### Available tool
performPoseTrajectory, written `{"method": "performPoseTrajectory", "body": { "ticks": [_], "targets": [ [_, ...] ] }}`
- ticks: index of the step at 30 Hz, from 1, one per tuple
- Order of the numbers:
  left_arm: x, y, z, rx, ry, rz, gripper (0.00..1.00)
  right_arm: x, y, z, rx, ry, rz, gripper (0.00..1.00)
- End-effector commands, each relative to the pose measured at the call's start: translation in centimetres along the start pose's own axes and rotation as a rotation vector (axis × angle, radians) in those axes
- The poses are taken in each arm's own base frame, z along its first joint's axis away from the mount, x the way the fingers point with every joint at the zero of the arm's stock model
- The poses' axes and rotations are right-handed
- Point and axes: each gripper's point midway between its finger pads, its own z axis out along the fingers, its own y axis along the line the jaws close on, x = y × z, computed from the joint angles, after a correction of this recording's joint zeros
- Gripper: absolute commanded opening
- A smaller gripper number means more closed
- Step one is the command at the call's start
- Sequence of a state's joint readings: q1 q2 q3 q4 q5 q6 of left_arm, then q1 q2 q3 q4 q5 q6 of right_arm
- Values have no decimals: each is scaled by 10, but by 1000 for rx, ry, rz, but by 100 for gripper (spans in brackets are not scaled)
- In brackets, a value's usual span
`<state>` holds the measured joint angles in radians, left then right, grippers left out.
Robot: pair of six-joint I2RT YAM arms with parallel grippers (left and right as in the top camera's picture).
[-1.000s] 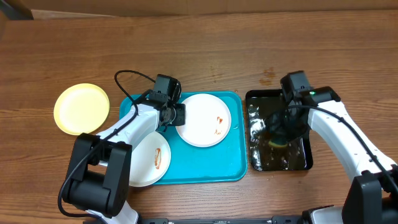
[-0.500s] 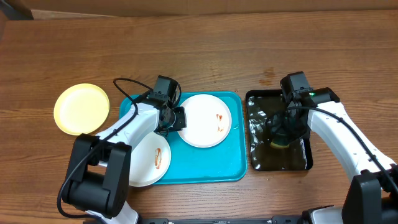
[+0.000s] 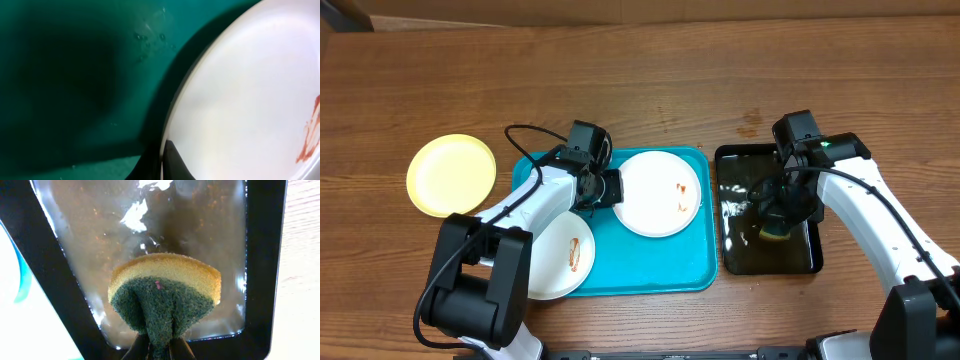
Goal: Clean dirty plates on tray and stack at the side
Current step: 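Lift the sponge with the right gripper and carry it to the white plate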
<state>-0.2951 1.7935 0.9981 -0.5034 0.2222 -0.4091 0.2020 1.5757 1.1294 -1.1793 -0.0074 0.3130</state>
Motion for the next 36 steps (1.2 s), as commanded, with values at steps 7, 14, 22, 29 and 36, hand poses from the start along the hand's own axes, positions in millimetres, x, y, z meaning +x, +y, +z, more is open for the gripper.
{"method": "performPoseTrajectory", "body": {
  "ticks": [7, 14, 22, 29, 36],
  "targets": [
    [26, 1, 10, 7, 100, -35, 40, -4, -1, -6, 5, -24, -7, 4],
    [-7, 0, 2, -17, -4, 85, 42, -3, -1, -6, 6, -21, -3, 4],
    [-5, -15, 5, -4, -15, 155, 4, 2, -2, -3, 6, -1, -4, 4],
    [-2, -21, 6, -9, -16, 187, 4, 6, -3, 0, 8, 14, -8, 4],
    [0, -8, 7, -133, -29, 211, 4, 9, 7, 2, -55, 29, -155, 4]
  ]
}}
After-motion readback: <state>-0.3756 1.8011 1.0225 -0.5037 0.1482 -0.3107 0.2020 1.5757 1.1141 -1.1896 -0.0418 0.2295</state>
